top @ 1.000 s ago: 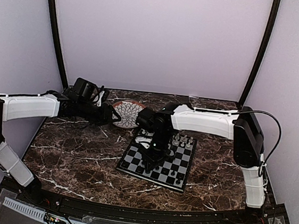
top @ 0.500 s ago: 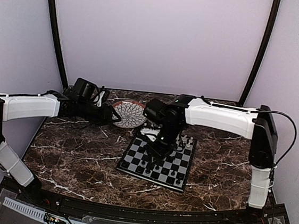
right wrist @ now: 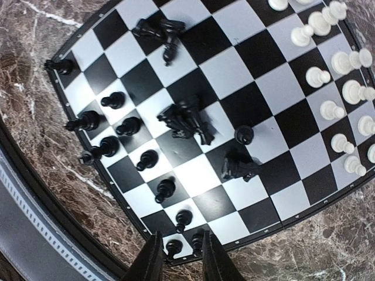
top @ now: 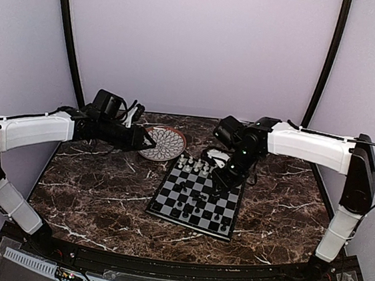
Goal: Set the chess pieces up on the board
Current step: Pick up the pawn from the chessboard.
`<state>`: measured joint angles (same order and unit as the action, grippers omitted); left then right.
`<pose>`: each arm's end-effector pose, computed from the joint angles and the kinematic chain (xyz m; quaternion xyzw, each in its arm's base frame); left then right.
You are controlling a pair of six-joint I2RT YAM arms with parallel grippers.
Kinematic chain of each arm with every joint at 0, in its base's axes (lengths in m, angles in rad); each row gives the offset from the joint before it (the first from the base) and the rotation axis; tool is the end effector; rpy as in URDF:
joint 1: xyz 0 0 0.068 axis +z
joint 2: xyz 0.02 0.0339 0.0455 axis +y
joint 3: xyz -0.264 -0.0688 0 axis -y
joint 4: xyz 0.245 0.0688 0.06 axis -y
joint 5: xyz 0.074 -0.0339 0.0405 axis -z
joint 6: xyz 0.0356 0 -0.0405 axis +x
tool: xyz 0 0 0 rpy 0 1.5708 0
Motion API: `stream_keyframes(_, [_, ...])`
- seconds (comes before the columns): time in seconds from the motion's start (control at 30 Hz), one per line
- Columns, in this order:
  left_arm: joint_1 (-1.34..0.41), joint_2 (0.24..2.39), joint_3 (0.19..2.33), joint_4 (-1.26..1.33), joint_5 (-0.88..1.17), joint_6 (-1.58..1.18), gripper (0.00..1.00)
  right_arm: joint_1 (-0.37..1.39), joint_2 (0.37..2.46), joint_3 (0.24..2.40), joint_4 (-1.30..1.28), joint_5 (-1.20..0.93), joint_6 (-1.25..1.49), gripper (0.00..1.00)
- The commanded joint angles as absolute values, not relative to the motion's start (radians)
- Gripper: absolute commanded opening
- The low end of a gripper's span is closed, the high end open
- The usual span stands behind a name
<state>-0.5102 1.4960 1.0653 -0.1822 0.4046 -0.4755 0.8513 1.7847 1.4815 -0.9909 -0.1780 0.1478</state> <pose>0.2857 -0.1759 0.2676 0.1077 0.8676 -0.3707 0.3134 0.2309 0.2731 0.2507 -0.3514 0.9219 0.1431 0.0784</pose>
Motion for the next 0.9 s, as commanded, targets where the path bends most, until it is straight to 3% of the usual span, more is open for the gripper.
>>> stream_keyframes(0.0, [-0.57,1.501,1.162,-0.258,0.414,-0.382,0.46,0.83,1.761,1.424,-0.917,-0.132,0.161,0.23])
stream_keyframes(0.27, [-0.663,1.618,1.327,-0.331,0.421,-0.308,0.45,0.809,1.801,1.394,-0.871,-0.081,0.135,0.21])
stream_keyframes(0.87, [-0.671,1.634,1.321,-0.318,0.442,-0.351,0.45,0.802,1.976,1.549,-0.853,-0.046,0.094,0.27])
